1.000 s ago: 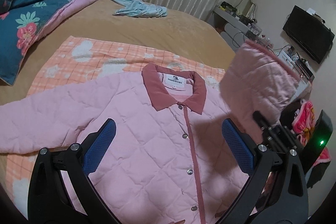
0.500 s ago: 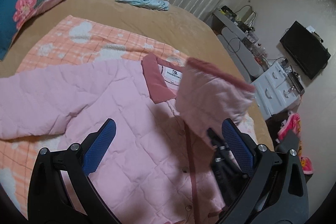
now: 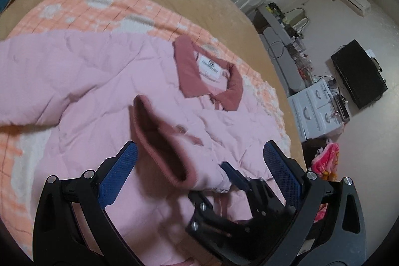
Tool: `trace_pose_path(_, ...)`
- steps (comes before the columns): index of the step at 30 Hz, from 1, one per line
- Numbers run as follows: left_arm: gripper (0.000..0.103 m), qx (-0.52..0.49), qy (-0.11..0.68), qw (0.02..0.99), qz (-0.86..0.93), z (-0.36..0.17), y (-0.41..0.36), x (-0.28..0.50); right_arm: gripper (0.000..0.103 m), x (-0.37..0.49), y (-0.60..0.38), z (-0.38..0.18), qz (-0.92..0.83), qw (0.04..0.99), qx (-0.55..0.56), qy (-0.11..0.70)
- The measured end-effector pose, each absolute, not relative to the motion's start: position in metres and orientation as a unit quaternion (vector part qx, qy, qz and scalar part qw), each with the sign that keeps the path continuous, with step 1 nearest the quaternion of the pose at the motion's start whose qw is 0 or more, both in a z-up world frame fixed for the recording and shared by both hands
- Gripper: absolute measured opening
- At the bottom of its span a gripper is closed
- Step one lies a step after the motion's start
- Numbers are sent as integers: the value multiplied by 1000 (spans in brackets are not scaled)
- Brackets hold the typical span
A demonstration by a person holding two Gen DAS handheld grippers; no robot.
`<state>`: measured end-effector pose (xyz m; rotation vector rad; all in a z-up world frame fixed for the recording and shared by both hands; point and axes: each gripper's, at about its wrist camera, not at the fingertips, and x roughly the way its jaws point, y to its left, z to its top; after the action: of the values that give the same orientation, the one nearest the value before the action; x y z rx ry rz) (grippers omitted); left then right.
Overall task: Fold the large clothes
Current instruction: 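Fold the sleeve across the jacket body and open the right gripper, then grasp the folded sleeve's corduroy cuff with the left gripper and straighten it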
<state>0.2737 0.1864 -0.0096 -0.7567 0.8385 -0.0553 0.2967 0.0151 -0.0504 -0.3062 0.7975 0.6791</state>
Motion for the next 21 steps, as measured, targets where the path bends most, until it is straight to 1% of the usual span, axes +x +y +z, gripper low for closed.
trace_pose_path(1, 95, -361, 402, 841, -23, -14, 187, 273, 80, 293, 12, -48, 330, 852, -145, 379)
trace_pose_path(3, 95, -363, 410, 837, -13, -22, 188, 271, 88, 285, 1, -42, 343, 851, -135, 374)
trace_pose_path(10, 95, -380, 437, 815, 2, -54, 186, 267, 89, 303, -75, -29, 316, 860, -66, 395)
trace_pose_path(13, 95, -381, 452, 806, 0, -67, 179, 269, 91, 317, -113, -23, 277, 875, -56, 393)
trace_pose_path(16, 92, -389, 464, 796, -6, -78, 170, 271, 91, 330, -142, -22, 246, 884, -47, 396)
trace_pose_path(17, 88, -387, 465, 796, -7, -79, 167, 272, 91, 335, -151, -21, 238, 886, -44, 396)
trace_pose_path(18, 77, -382, 468, 797, -8, -80, 164, 273, 91, 340, -161, -21, 229, 889, -40, 396)
trace_pose_path(20, 65, -365, 478, 799, -4, -83, 156, 276, 91, 348, -176, -22, 217, 893, -36, 394)
trace_pose_path(21, 54, -350, 483, 803, 4, -84, 153, 278, 91, 350, -181, -23, 212, 894, -33, 392)
